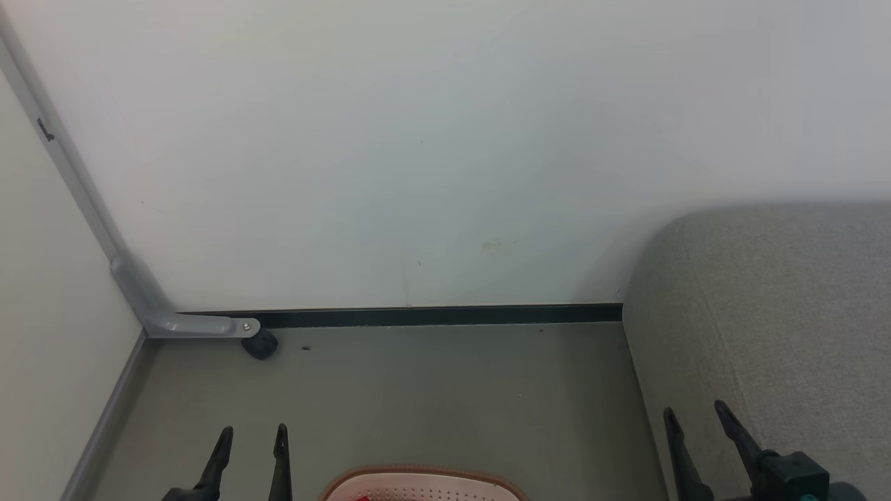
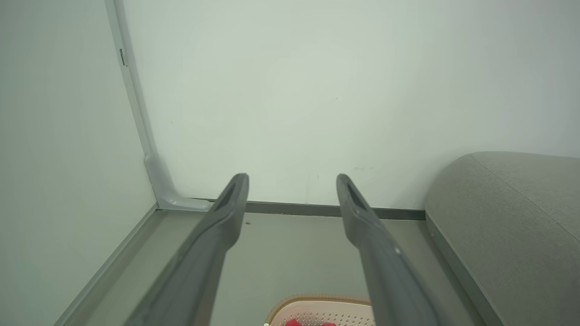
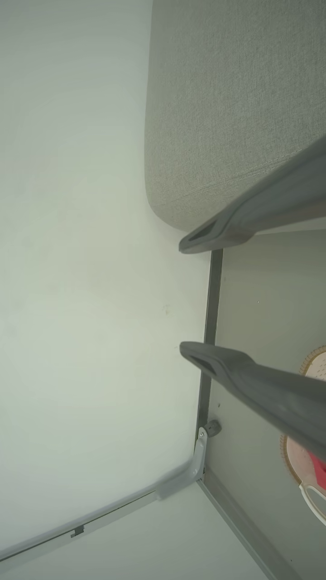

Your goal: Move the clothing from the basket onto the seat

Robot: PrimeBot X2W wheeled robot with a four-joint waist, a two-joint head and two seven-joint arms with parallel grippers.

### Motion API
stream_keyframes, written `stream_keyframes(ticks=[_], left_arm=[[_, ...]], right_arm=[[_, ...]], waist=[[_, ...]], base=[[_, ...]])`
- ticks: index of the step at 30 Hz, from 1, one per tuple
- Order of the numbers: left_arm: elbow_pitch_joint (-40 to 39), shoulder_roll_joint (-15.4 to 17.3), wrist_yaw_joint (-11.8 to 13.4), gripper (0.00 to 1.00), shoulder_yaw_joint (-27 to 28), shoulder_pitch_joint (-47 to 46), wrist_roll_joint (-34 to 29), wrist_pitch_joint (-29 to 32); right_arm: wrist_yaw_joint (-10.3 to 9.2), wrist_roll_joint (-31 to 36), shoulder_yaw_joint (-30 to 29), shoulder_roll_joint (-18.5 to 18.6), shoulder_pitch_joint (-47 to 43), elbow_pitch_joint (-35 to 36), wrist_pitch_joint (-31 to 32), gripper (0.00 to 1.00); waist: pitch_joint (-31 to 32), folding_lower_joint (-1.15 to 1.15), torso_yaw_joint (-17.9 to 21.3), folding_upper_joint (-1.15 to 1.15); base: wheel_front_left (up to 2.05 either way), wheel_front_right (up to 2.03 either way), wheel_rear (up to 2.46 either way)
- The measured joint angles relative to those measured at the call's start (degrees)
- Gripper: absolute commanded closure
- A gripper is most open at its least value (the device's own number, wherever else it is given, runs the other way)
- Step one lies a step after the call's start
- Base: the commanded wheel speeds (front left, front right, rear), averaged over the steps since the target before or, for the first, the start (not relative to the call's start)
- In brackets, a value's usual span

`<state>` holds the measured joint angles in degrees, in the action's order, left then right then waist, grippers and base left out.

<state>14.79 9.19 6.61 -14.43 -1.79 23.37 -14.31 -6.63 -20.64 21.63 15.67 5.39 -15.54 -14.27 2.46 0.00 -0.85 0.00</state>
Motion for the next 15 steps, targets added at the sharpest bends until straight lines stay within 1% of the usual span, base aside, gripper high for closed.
stream_keyframes(ticks=[15], left_arm=[[1.63, -0.75, 0.01, 0.00, 1.15, 0.12, 0.26, 0.00]], right_arm=[[-0.01, 0.11, -1.27, -0.11, -0.17, 0.48, 0.00, 0.00]], waist=[[-0.38, 0.00, 0.03, 0.00]], base=[[0.00, 0.00, 0.00]])
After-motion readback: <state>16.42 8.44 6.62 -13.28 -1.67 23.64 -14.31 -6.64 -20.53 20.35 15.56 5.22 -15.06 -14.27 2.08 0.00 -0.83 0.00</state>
